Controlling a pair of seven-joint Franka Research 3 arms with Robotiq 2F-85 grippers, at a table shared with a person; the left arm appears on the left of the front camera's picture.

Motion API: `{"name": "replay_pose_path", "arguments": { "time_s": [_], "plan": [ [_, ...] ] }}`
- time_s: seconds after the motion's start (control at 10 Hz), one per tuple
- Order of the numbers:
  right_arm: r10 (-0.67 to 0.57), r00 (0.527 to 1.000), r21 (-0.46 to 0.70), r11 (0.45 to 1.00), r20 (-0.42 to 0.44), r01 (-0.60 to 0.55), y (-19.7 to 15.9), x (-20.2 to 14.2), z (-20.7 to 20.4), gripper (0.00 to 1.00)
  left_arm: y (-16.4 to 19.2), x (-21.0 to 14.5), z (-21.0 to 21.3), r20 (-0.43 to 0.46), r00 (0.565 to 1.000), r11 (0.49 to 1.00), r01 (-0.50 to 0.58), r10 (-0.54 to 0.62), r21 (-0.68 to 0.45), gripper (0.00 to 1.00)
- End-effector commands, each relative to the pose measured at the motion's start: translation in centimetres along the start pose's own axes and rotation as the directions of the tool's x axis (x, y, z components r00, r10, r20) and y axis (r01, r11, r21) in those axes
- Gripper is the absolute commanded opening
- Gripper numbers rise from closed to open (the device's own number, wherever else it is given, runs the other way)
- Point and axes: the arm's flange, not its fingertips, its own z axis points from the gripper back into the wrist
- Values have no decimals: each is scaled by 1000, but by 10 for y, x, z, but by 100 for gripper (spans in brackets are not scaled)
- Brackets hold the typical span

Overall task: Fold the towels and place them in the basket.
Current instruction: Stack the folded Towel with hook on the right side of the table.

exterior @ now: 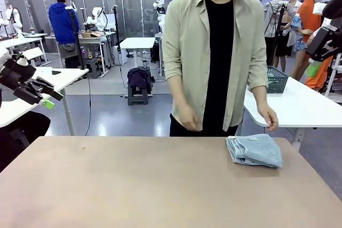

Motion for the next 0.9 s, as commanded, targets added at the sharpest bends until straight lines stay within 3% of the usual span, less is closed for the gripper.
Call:
{"name": "replay_pose_path", "arguments": {
  "time_s": [0.0, 0.5, 0.6, 0.7, 0.8],
  "plan": [
    [-10, 1000, -1, 1000, 0, 10, 0, 1, 0, 100, -1, 2, 1, -15, 1000, 1000, -1, 1, 4, 90],
    [0, 1000, 0, 1000, 1, 0, 0, 0, 0, 100, -1, 2, 1, -15, 1000, 1000, -1, 1, 4, 90],
    [-42, 999, 87, 995, -6, 42, 8, 6, 7, 100, 0, 0, 0, 0, 1000, 1000, 0, 0, 0, 90],
    [-62, 998, 195, 979, -23, 65, 5, 7, 21, 100, -2, 8, 23, -34, 989, 990, -142, 141, -19, 90],
    [-90, 995, 310, 946, -38, 98, -7, 4, 37, 100, -5, 17, 50, -65, 936, 938, -347, 346, 1, 90]
  ]
}}
